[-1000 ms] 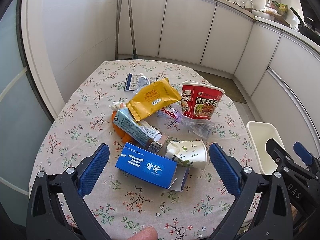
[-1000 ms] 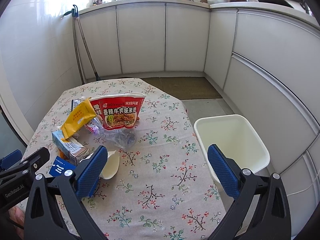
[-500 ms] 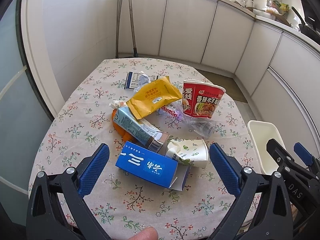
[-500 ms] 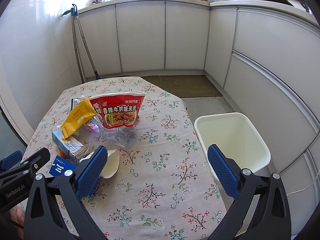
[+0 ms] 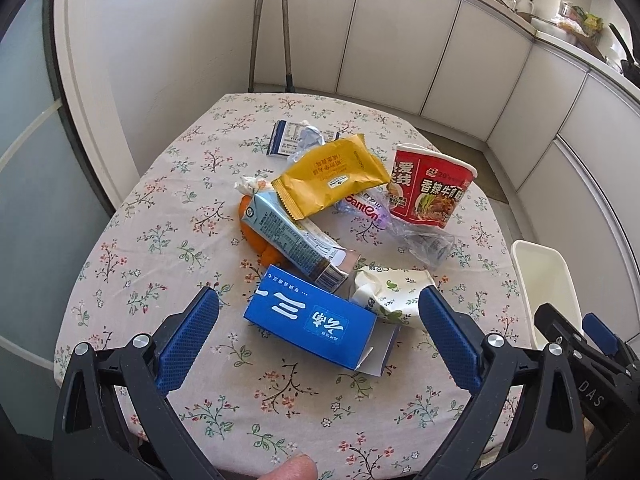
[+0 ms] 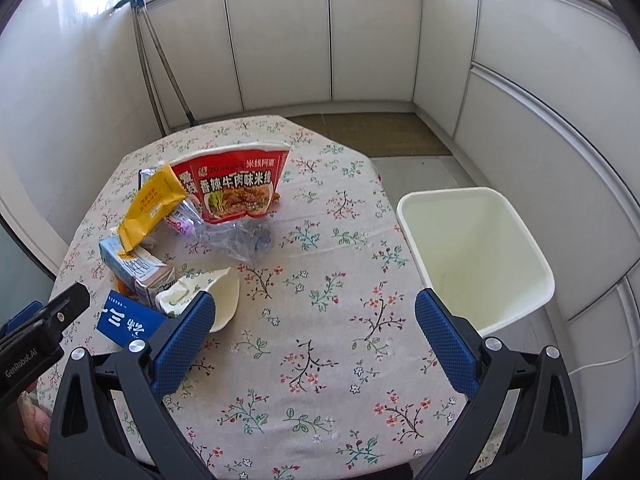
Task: Collect trash
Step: 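Lower the left gripper onto the yellow snack packet and close it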
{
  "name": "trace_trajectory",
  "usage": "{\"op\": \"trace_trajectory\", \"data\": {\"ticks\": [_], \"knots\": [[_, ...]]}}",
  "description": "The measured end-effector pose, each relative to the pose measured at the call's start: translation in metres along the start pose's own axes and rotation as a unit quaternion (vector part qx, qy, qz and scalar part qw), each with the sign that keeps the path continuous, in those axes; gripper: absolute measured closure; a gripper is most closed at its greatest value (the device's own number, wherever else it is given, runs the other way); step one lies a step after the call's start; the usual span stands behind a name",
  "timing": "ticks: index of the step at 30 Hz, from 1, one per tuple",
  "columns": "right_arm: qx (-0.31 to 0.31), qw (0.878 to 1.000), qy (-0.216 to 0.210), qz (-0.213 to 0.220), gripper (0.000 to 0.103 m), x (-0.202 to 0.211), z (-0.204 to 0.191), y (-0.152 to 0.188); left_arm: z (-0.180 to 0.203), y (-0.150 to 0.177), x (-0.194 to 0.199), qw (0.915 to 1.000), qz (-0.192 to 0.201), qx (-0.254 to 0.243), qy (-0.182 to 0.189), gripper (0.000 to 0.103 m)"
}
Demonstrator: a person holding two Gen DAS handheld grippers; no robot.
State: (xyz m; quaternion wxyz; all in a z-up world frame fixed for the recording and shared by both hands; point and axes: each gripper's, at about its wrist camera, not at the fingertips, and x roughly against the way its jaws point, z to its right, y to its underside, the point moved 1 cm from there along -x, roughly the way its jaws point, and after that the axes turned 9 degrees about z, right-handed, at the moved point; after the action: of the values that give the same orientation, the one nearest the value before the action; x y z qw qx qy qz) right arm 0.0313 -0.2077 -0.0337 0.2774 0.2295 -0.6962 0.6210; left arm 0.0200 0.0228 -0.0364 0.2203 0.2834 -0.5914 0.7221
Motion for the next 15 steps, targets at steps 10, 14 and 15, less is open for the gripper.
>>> {"op": "trace_trajectory", "data": {"ticks": [10, 14, 15], "knots": [[-0.107, 0.989, -0.067, -0.072, 0.006, 0.013, 0.008, -0.02, -0.066, -0.056, -0.002, 0.9928, -0.039, 0.112, 0.012, 0.007], [-0.118, 0.988, -0.089, -0.046, 0.006, 0.036, 0.003, -0.055, -0.071, -0.106, 0.014, 0.9971, 0.025, 0.07, 0.014, 0.007], [-0.118, 0.988, -0.09, -0.04, 0.006, 0.039, 0.003, -0.065, -0.069, -0.115, 0.014, 0.998, 0.039, 0.047, 0.013, 0.007]]}}
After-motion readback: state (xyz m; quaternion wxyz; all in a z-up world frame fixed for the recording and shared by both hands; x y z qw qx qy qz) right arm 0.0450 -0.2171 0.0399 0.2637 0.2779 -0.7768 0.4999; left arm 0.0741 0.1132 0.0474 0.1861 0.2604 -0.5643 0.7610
